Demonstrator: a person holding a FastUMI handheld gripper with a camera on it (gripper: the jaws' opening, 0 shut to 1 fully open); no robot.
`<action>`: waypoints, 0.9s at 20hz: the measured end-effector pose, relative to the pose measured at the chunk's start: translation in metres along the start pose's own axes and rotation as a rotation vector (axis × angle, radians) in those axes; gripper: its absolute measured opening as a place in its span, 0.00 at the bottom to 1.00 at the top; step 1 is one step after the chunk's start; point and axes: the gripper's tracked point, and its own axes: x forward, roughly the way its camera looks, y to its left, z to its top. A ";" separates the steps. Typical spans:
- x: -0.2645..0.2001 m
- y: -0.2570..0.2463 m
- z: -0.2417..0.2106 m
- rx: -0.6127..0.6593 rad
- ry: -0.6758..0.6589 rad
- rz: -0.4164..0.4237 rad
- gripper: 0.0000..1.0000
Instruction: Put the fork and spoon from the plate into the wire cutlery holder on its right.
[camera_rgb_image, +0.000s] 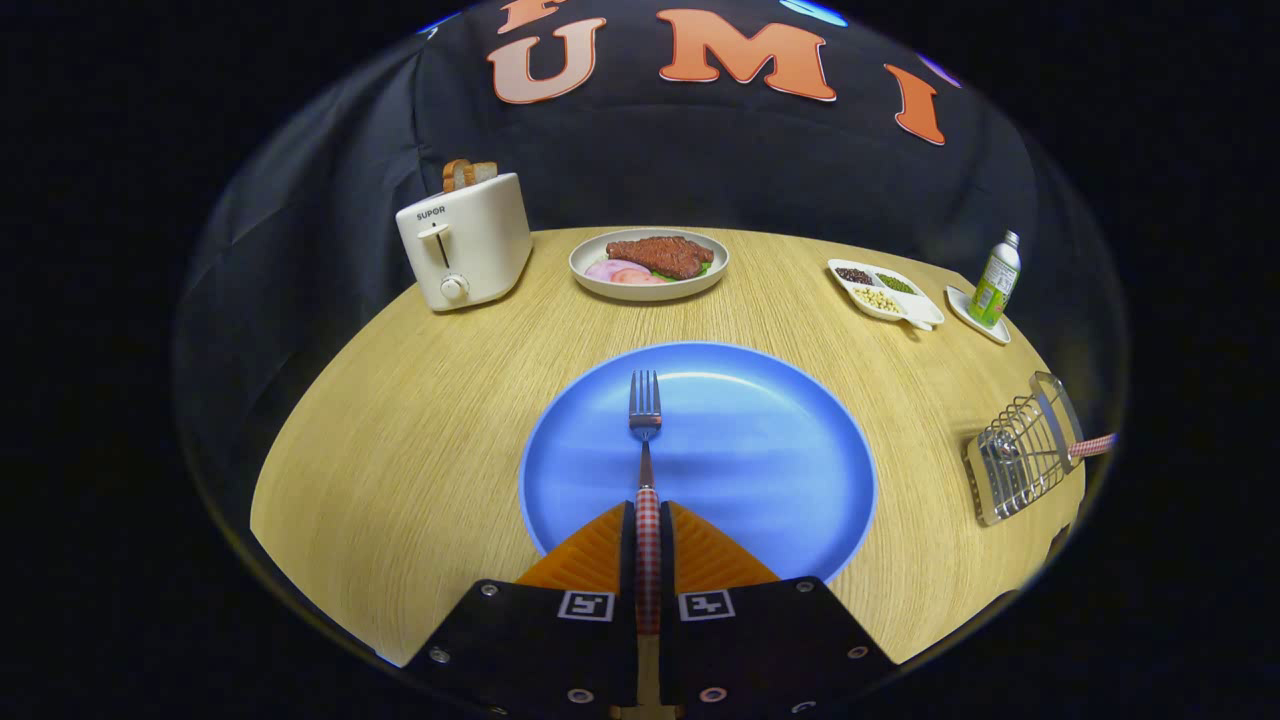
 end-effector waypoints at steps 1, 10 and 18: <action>-0.004 -0.003 0.006 -0.003 -0.007 0.004 0.09; -0.045 -0.065 0.056 0.020 -0.041 0.007 0.09; -0.087 -0.160 0.085 0.059 -0.064 -0.052 0.09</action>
